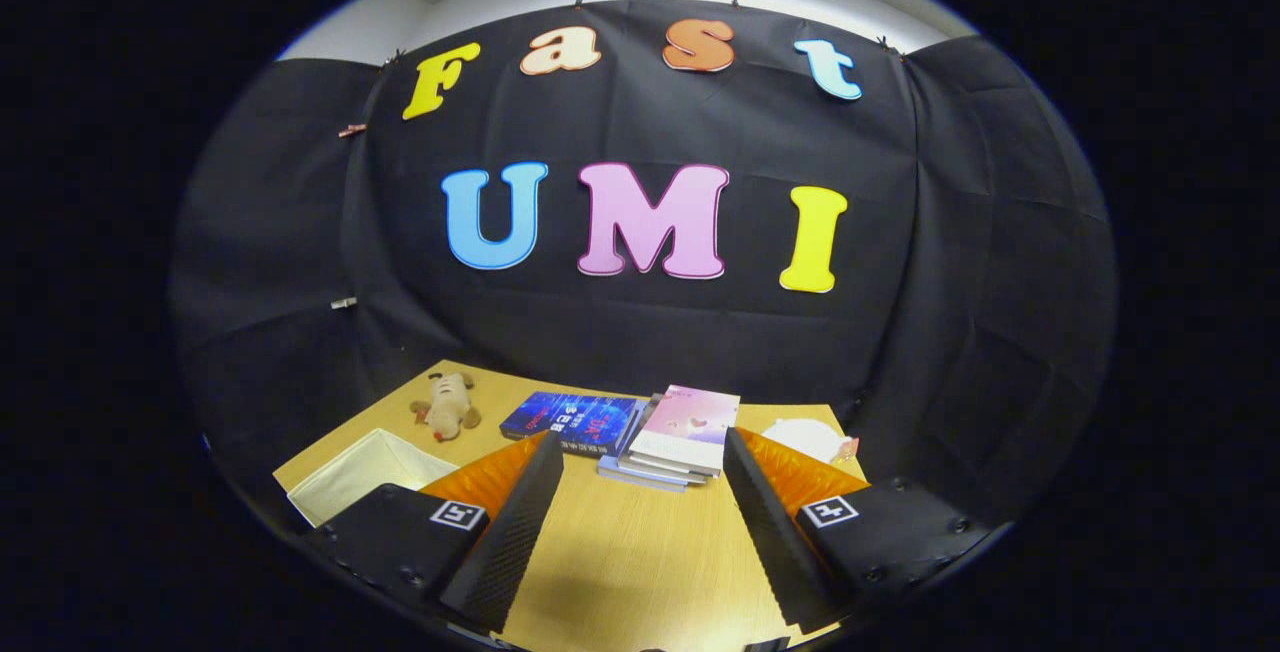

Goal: Open the storage box then place both shoes into the box .Put the left shoe in first, then the right shoe, with the right side of both shoes facing outward in a uniform manner.

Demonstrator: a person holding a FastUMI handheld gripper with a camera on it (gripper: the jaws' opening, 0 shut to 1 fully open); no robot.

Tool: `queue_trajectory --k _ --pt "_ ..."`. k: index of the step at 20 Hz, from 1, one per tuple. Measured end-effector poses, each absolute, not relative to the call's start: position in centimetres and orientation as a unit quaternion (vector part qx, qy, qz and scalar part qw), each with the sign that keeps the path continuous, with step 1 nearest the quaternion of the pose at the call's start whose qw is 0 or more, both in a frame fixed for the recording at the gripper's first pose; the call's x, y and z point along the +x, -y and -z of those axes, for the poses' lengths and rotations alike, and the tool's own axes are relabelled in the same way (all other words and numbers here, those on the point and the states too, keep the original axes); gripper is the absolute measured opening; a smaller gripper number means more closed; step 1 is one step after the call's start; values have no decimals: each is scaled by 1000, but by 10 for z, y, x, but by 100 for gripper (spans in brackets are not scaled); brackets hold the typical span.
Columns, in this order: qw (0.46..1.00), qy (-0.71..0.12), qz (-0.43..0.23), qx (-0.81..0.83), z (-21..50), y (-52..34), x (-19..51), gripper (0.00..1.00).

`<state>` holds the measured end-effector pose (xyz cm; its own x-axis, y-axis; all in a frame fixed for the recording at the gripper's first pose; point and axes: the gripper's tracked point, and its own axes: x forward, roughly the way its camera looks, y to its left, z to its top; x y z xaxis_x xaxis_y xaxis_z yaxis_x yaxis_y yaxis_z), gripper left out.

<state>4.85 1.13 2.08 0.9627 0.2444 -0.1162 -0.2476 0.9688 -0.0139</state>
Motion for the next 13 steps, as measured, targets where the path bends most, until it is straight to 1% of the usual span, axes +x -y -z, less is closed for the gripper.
queue_trajectory --k 5,13 --pt "993 9 -113 -7 -53 17 42 98" --pt "993 2 -118 3 -49 13 33 98"
